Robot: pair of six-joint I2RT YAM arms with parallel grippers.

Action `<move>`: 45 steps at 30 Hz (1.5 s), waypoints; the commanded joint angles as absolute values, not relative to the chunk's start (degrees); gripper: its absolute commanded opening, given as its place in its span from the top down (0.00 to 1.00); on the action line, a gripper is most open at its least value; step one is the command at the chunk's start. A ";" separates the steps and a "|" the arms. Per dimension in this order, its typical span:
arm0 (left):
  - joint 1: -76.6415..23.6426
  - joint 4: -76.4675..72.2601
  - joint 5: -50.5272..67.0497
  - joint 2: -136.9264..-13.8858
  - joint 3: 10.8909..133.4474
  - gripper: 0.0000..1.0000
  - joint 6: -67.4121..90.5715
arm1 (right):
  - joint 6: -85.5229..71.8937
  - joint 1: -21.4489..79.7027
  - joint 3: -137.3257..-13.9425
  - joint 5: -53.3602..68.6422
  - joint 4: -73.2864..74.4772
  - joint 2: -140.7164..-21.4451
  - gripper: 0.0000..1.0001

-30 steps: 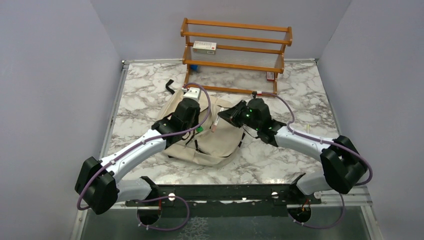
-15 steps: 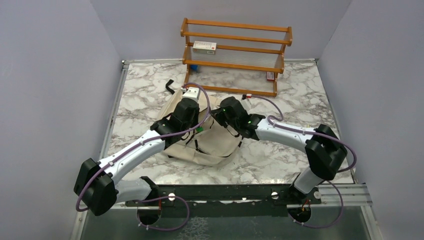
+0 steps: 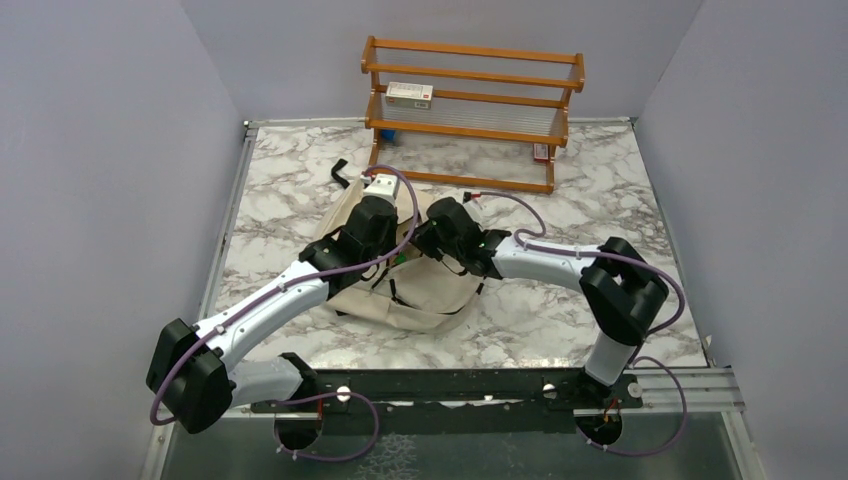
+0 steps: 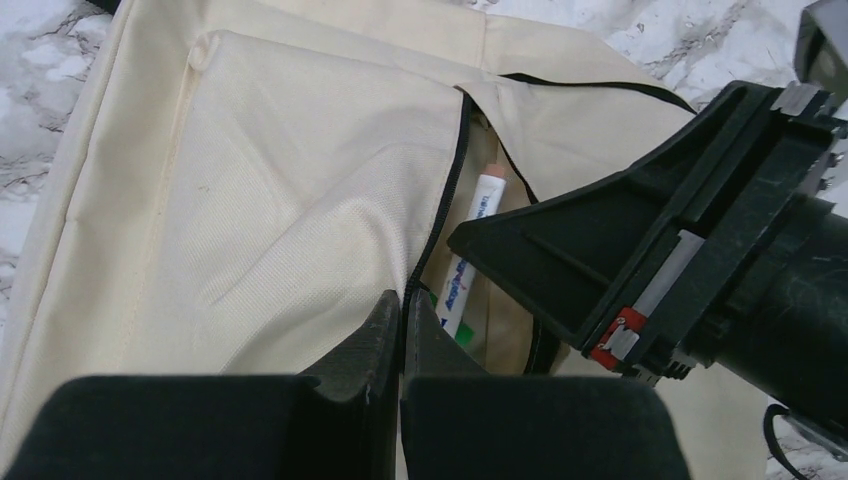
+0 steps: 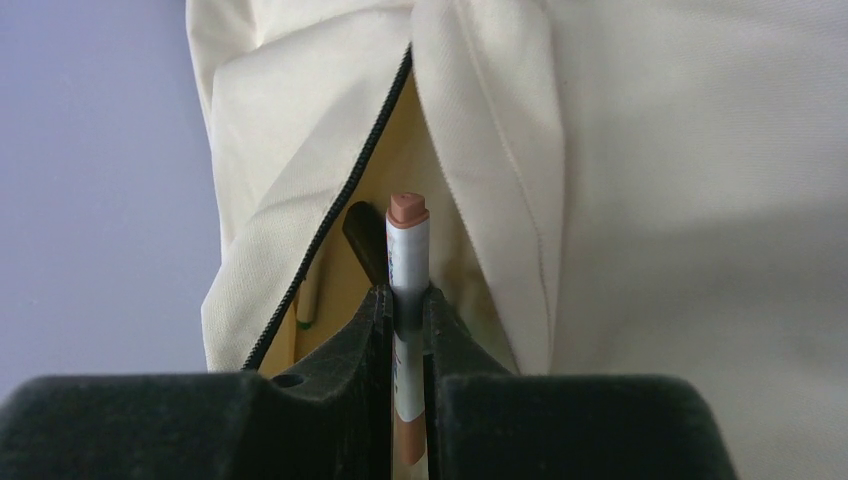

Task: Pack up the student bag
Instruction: Place the stationery in the student bag.

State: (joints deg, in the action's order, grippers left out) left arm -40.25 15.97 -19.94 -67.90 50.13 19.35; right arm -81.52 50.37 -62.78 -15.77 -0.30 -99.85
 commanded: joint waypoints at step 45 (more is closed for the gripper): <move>-40.17 12.94 -19.54 -67.41 51.24 1.00 19.82 | -41.50 18.27 -50.58 -21.66 30.95 -70.09 0.25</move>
State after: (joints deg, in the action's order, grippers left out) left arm -40.23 15.94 -19.97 -67.42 49.98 19.31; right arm -46.24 25.15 -52.82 -23.57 23.75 -72.25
